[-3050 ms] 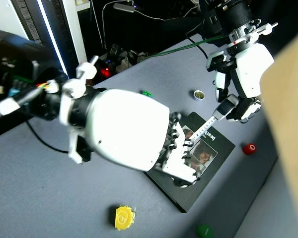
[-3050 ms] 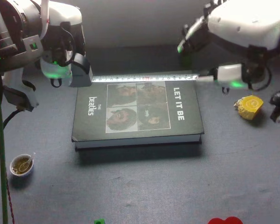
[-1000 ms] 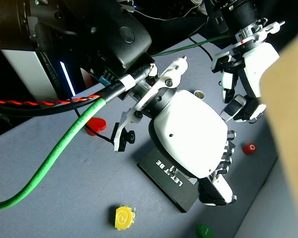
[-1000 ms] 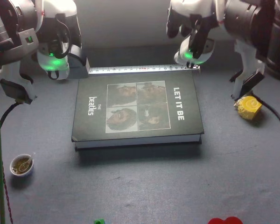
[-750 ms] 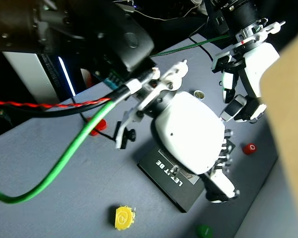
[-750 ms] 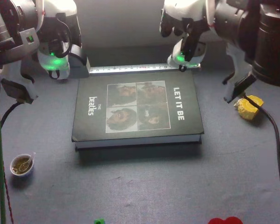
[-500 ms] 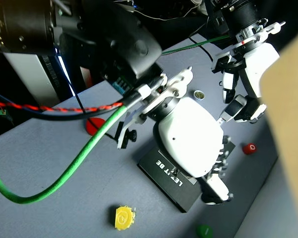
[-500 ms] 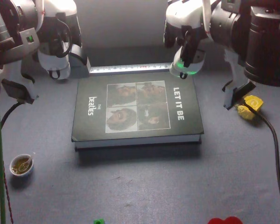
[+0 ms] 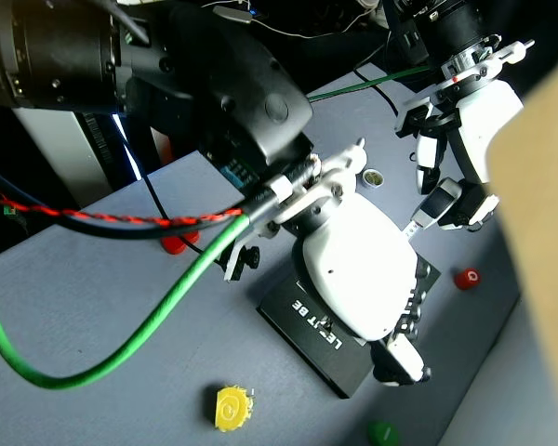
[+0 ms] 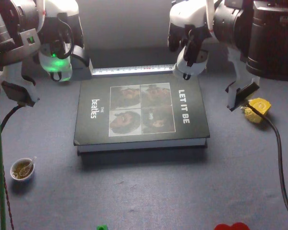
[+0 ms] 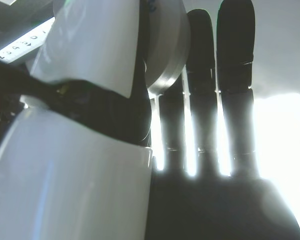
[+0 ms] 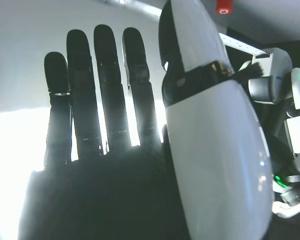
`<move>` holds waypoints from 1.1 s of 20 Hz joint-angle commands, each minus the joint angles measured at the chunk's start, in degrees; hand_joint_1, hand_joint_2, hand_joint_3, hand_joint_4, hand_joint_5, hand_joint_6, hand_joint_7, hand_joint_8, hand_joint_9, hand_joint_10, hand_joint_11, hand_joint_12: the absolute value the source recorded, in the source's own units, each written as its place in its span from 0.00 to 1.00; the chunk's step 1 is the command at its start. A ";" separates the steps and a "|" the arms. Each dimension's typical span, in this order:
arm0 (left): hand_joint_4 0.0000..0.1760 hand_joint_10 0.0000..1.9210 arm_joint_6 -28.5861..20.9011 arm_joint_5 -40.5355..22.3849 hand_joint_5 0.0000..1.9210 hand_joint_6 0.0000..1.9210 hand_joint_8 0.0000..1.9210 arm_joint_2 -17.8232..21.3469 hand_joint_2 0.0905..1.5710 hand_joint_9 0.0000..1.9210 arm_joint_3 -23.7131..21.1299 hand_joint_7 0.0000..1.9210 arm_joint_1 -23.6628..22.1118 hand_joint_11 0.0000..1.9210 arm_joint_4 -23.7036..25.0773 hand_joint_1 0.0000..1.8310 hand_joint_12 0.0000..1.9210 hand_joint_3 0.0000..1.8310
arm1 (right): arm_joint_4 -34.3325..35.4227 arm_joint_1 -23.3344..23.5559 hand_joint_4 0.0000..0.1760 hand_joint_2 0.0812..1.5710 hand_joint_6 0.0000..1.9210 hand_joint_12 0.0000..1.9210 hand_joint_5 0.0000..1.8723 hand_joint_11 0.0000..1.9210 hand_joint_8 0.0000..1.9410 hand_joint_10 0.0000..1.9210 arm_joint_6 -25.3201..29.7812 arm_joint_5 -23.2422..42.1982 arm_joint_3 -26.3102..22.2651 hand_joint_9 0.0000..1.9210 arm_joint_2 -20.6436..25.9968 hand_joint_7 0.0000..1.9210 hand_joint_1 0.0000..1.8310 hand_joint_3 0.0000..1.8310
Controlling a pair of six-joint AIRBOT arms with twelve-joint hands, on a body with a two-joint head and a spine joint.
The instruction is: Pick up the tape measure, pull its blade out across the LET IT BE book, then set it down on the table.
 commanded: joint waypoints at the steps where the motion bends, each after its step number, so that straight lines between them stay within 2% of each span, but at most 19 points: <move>1: 0.00 0.64 0.33 -1.17 0.50 0.40 0.54 0.03 0.69 0.48 0.20 0.53 -1.00 0.48 5.22 0.75 0.50 0.00 | -3.62 0.17 0.00 0.67 0.01 0.63 0.36 0.08 0.00 0.02 -0.17 -0.90 0.23 0.34 0.11 0.38 0.54 0.00; 22: 0.00 0.64 0.19 -0.99 0.50 0.41 0.54 0.05 0.69 0.47 0.01 0.53 -0.82 0.47 5.37 0.75 0.51 0.00 | -2.93 0.52 0.00 0.68 0.01 0.63 0.39 0.10 0.00 0.02 -1.67 -1.29 0.23 0.37 0.30 0.40 0.55 0.00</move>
